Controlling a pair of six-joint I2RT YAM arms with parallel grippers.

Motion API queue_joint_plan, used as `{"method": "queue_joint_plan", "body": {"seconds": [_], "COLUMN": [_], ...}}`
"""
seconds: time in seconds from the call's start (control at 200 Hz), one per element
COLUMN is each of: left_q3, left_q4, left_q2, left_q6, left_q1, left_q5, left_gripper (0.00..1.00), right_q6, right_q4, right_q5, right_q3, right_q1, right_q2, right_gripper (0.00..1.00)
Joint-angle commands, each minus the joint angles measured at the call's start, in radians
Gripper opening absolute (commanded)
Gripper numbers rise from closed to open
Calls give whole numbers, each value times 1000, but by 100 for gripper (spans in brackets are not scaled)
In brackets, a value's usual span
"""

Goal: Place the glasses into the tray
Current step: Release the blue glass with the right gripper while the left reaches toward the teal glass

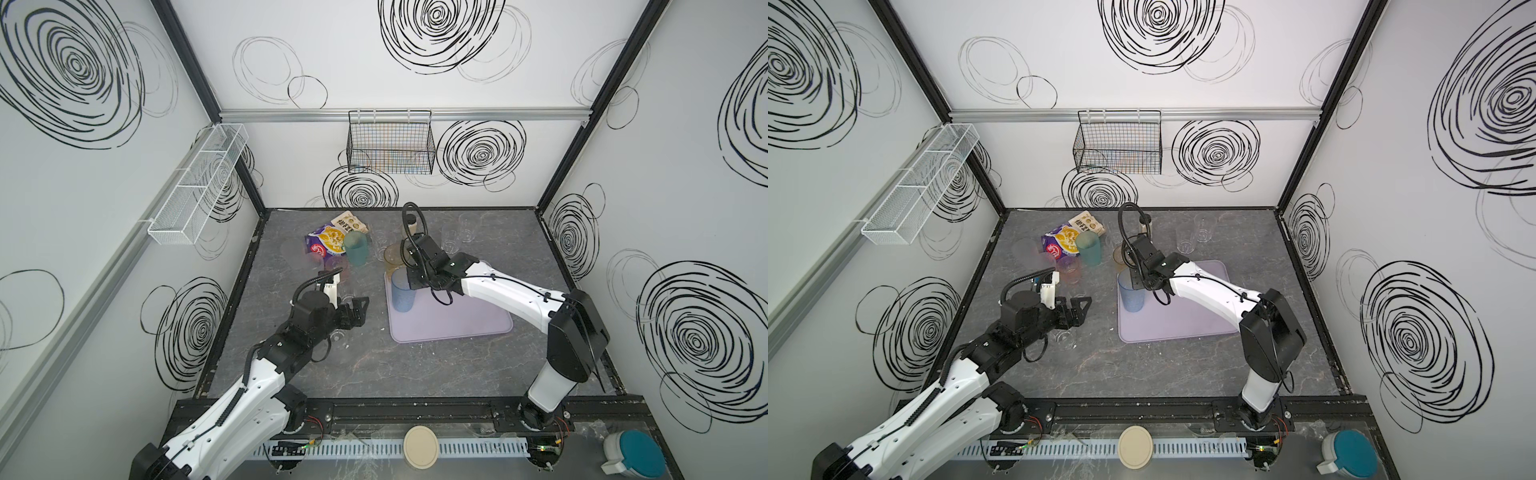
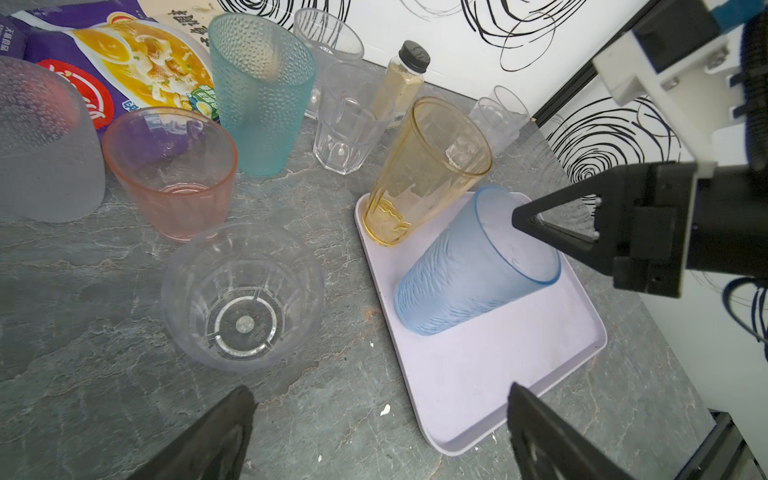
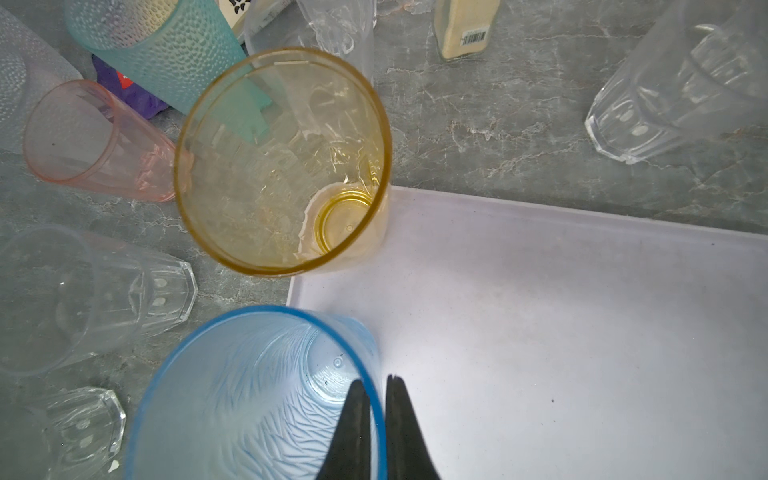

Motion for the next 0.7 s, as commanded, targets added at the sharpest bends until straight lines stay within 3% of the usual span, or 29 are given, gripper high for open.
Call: {"method": "queue_joint_plan", "body": {"seconds": [0.0,0.45,0.695], "left_q3": [-12,-12,-10], "left_q4": [40,50,52], "left_q2": [-15,-17,-13], "left_q6": [-9,6,9], "left_q1": [6,10,11], "left_q5": [-16,-13,-2], "left_gripper": [98,99,98], "right_q6": [18,26,23], "right_q4": [-31,-14,-13], "right_q5": [7,7,-14], "right_q3": [24,14,19], "right_q1": [12,16,15], "right_q2": [14,17,-9], "right_gripper": [5,11,25]}}
